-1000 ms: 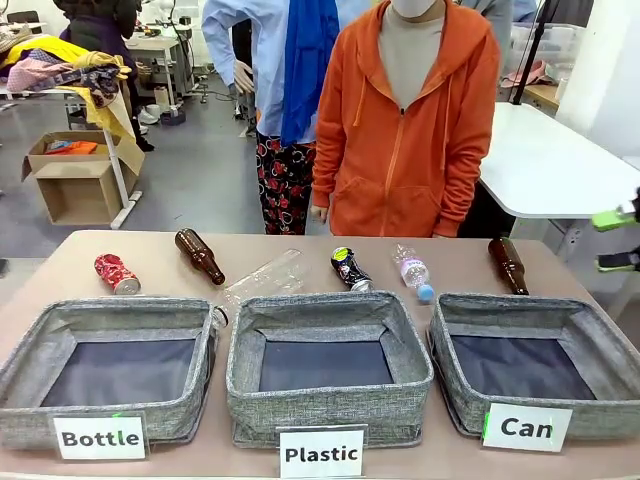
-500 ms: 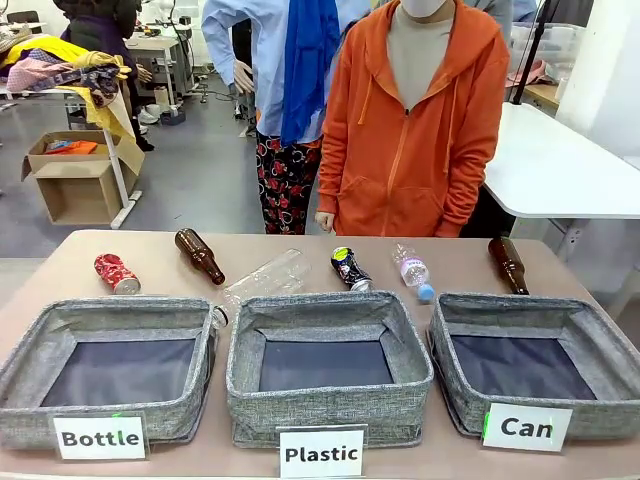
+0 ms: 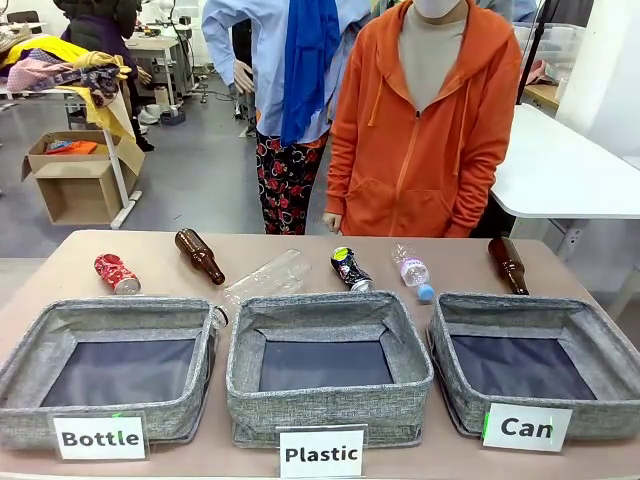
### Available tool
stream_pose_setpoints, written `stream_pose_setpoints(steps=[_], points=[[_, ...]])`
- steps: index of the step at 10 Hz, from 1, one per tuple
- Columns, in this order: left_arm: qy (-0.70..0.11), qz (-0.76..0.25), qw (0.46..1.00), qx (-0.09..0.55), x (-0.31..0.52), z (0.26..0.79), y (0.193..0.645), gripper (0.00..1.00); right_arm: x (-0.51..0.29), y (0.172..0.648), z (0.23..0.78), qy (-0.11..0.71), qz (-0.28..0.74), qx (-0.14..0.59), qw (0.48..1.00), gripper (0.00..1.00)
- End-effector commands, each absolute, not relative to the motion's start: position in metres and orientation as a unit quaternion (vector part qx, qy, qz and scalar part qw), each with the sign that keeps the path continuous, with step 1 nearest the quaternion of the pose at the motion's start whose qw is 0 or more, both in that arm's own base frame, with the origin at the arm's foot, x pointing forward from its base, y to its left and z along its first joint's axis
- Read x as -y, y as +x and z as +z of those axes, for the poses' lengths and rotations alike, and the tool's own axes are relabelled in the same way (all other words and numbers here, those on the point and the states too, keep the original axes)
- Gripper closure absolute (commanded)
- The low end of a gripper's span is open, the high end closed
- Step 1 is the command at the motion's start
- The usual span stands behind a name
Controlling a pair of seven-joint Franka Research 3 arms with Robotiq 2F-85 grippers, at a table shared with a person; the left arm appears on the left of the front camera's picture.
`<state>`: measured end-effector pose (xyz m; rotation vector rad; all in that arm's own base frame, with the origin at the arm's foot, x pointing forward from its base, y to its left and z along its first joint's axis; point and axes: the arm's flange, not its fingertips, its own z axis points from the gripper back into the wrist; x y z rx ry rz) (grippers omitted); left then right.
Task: Sort the can waste into the basket.
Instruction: Pick up the can waste from the table and place it in the right Fabric basket.
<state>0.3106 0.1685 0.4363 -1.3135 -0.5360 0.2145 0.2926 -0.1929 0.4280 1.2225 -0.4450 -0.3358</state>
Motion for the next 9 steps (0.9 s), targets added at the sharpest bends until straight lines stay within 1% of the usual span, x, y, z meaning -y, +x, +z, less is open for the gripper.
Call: stream_pose_setpoints(steps=[1,3,4,5,6,7,9], points=[[-0.603,0.092,0.754,0.244,-0.171,0.435,0.307,0.00,0.197,0.289,0.432,0.572,-0.152,0.216,0.776,0.00],[-0.603,0.092,0.754,0.244,-0.171,0.435,0.307,0.00,0.193,0.292,0.428,0.566,-0.156,0.206,0.783,0.00],[-0.603,0.092,0.754,0.244,-0.171,0.435,0.307,0.00,0.166,0.301,0.440,0.507,-0.150,0.199,0.825,0.00],[-0.603,0.092,0.754,0.244,-0.171,0.435,0.307,0.00,0.142,0.310,0.453,0.469,-0.145,0.189,0.850,0.00],[-0.603,0.092,0.754,0.244,-0.171,0.435,0.307,0.00,0.116,0.321,0.464,0.415,-0.154,0.178,0.879,0.00],[-0.603,0.092,0.754,0.244,-0.171,0.435,0.307,0.00,0.085,0.337,0.478,0.375,-0.147,0.175,0.898,0.00],[-0.603,0.092,0.754,0.244,-0.171,0.435,0.307,0.00,0.001,0.367,0.499,0.285,-0.093,0.159,0.941,0.00]])
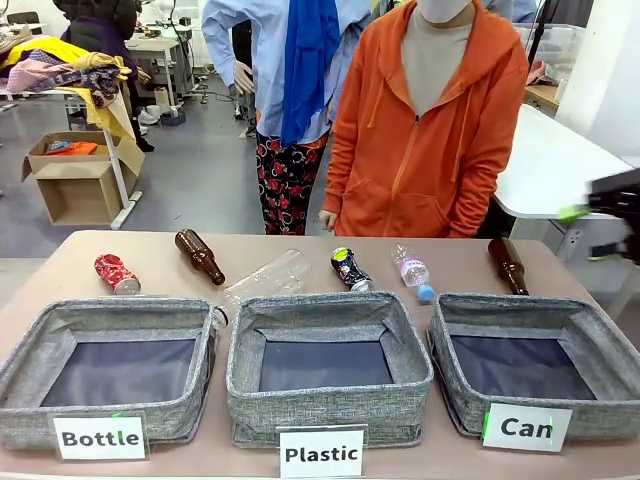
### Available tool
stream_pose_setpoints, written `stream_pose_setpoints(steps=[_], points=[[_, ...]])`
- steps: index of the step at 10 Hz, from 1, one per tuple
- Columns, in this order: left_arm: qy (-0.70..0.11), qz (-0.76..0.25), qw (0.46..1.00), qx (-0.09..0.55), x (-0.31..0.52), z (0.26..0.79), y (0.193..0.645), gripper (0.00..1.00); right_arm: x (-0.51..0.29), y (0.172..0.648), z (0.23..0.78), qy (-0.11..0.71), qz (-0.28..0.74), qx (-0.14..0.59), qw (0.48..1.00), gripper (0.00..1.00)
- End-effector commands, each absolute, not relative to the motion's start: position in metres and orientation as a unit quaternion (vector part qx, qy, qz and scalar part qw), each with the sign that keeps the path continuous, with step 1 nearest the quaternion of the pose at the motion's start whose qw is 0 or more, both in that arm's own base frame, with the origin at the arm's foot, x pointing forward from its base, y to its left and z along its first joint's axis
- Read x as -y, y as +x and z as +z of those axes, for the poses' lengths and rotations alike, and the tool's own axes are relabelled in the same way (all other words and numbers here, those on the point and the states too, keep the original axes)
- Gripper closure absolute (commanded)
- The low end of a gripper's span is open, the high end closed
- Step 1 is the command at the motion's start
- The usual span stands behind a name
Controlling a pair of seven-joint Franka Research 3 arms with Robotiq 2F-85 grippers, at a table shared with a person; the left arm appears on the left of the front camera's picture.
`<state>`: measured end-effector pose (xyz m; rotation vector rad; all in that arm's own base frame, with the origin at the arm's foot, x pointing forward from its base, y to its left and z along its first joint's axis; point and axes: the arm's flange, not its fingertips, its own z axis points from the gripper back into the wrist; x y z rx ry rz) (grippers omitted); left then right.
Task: Sort the can waste into the basket.
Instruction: Pick up the can waste from the table and place it in the right Fabric basket.
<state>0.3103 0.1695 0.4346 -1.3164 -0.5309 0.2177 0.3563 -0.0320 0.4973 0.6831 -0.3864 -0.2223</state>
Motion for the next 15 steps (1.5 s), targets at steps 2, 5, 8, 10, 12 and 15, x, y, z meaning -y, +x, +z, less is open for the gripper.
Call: stream_pose_setpoints(steps=[2,5,8,10,12,15], points=[[-0.603,0.092,0.754,0.244,-0.171,0.435,0.307,0.00,-0.075,0.395,0.503,0.210,-0.045,0.143,0.966,0.00],[-0.603,0.092,0.754,0.244,-0.171,0.435,0.307,0.00,-0.150,0.400,0.494,0.128,0.011,0.164,0.978,0.00],[-0.603,0.092,0.754,0.244,-0.171,0.435,0.307,0.00,-0.152,0.391,0.491,0.150,0.014,0.149,0.977,0.00],[-0.603,0.092,0.754,0.244,-0.171,0.435,0.307,0.00,-0.154,0.394,0.491,0.144,0.031,0.157,0.977,0.00],[-0.603,0.092,0.754,0.244,-0.171,0.435,0.307,0.00,-0.199,0.447,0.486,0.119,0.073,0.146,0.979,0.00],[-0.603,0.092,0.754,0.244,-0.171,0.435,0.307,0.00,-0.182,0.470,0.489,0.162,0.076,0.128,0.975,0.00]])
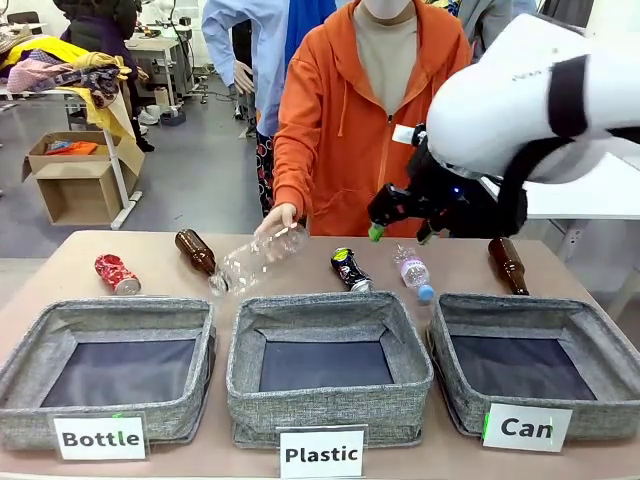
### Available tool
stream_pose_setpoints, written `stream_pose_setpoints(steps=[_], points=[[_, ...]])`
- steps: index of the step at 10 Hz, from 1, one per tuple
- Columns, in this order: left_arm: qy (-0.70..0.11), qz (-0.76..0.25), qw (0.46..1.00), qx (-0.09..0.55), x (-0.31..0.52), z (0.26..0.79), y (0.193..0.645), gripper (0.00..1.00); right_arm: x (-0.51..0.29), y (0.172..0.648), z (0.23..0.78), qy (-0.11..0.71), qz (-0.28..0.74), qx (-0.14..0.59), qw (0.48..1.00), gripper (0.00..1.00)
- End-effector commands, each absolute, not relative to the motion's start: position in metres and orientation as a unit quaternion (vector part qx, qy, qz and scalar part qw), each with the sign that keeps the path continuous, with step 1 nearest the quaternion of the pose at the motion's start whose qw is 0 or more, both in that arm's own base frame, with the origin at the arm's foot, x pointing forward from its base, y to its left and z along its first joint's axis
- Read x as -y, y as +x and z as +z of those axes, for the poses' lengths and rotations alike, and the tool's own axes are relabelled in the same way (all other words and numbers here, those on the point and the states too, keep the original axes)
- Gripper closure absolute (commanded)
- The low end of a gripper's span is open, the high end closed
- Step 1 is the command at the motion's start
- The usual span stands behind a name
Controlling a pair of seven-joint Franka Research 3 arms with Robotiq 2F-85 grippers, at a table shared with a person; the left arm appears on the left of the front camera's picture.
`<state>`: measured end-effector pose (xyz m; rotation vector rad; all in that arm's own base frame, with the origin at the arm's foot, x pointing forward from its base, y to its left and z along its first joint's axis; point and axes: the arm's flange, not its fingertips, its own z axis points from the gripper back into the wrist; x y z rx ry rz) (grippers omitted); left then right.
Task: Sort the can waste into the basket.
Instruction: Pick up the can waste from the table and place it in the right Fabric basket.
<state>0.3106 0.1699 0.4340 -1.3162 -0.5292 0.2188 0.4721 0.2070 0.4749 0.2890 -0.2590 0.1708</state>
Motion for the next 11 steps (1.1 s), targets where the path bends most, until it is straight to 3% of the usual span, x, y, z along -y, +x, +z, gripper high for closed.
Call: stream_pose_setpoints(steps=[1,3,6,11], points=[[-0.603,0.092,0.754,0.244,-0.171,0.435,0.307,0.00,-0.138,0.451,0.492,0.202,0.055,0.115,0.971,0.00],[-0.603,0.092,0.754,0.244,-0.171,0.435,0.307,0.00,-0.057,0.408,0.477,0.277,0.026,0.081,0.957,0.00],[-0.603,0.092,0.754,0.244,-0.171,0.435,0.307,0.00,0.015,0.361,0.455,0.366,-0.016,0.131,0.921,0.00],[-0.603,0.092,0.754,0.244,-0.171,0.435,0.307,0.00,0.090,0.343,0.409,0.464,-0.085,0.144,0.870,0.00]])
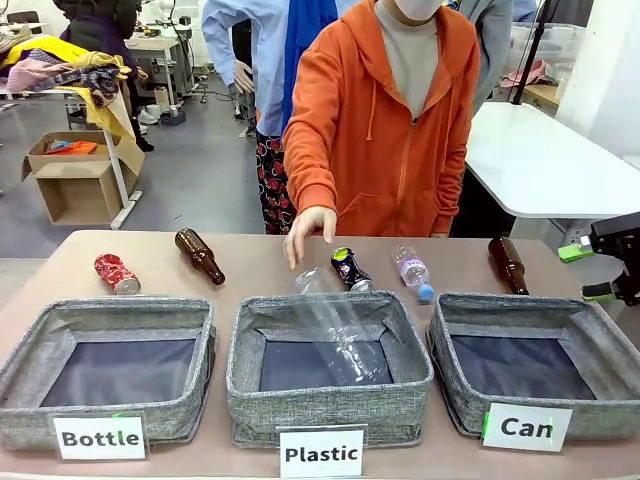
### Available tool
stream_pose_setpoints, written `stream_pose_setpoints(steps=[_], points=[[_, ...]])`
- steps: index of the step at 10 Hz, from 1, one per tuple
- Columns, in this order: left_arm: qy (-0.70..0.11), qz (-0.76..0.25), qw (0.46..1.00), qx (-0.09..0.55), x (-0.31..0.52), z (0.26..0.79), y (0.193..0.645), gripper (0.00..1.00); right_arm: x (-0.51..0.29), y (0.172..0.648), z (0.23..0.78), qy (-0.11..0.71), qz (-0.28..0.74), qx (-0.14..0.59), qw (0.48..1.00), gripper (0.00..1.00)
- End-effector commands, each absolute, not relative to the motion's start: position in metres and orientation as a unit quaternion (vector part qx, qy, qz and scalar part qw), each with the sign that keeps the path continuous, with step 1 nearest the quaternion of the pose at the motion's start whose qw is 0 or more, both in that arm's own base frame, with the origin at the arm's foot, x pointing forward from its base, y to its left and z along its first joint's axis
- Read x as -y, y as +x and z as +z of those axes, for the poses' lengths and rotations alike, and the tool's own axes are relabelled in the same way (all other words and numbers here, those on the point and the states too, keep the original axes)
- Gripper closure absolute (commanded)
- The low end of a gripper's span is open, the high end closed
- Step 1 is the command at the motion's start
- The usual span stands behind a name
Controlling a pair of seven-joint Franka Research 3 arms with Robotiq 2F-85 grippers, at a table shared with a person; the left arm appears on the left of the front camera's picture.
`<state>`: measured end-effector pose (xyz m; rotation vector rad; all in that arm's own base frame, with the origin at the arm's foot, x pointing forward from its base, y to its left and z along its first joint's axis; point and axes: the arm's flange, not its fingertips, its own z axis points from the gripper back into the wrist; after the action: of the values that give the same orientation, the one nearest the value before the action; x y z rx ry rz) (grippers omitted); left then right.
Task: Sort the can waste into the basket.
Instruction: Pick up the can waste from the table and place it in the right Fabric basket.
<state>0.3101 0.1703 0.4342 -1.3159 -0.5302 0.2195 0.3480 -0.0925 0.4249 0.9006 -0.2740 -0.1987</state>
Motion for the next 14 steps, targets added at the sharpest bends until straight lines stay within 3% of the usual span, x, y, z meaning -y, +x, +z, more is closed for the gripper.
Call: stream_pose_setpoints(steps=[1,4,9,12,14], points=[[-0.603,0.092,0.754,0.244,-0.171,0.435,0.307,0.00,0.086,0.346,0.410,0.460,-0.084,0.146,0.872,0.00],[-0.603,0.092,0.754,0.244,-0.171,0.435,0.307,0.00,0.024,0.389,0.447,0.378,-0.065,0.131,0.914,0.00],[-0.603,0.092,0.754,0.244,-0.171,0.435,0.307,0.00,-0.179,0.498,0.492,0.155,-0.012,0.086,0.984,0.00],[-0.603,0.092,0.754,0.244,-0.171,0.435,0.307,0.00,-0.276,0.570,0.459,0.026,0.010,0.054,0.998,0.00],[-0.603,0.092,0.754,0.244,-0.171,0.435,0.307,0.00,-0.313,0.598,0.423,-0.007,0.029,0.049,0.998,0.00]])
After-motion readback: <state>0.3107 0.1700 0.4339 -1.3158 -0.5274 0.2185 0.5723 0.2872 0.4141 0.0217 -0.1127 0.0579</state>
